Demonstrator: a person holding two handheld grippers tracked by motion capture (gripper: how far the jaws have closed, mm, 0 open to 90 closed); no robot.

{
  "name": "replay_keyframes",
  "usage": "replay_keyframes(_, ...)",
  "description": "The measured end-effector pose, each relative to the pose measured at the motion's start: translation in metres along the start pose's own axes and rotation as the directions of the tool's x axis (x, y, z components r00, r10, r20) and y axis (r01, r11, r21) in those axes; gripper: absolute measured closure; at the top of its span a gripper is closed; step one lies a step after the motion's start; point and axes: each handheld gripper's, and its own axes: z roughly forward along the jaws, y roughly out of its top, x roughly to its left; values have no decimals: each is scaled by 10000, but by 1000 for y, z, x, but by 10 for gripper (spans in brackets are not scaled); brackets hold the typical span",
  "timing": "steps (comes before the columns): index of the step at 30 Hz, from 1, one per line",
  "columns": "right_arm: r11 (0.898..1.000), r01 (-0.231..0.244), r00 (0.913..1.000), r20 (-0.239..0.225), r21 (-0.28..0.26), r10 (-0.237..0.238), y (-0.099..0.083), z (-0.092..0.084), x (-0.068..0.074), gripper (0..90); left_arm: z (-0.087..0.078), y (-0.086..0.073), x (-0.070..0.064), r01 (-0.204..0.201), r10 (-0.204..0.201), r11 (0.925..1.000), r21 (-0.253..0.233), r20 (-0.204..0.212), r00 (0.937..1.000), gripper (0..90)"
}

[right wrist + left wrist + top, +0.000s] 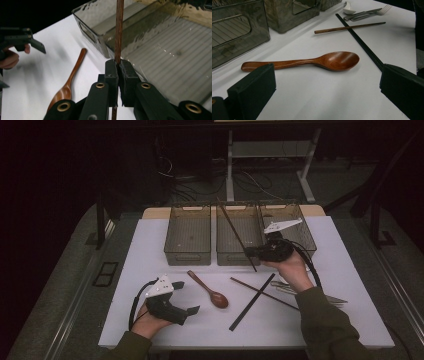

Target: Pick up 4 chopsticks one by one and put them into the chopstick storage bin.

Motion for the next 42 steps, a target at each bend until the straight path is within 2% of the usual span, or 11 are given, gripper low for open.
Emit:
replay_keyframes(10,9994,-4,9999,143,-337,9,24,19,2,848,-1,0,-1,-42,42,10000,-19,-17,10000,0)
replay_keyframes(21,9976,-504,9982,299,-466,519,46,47,0,848,-1,0,-1,-79,79,10000,-22,4,10000,0)
replay_keyframes(22,9977,-441,9984,317,-522,458,47,49,0,848,-1,0,-1,-56,56,10000,-21,18,10000,0)
replay_keyframes(42,9979,-397,9984,391,-507,417,88,101,19,848,-2,1,-2,-75,75,10000,-46,83,9999,0)
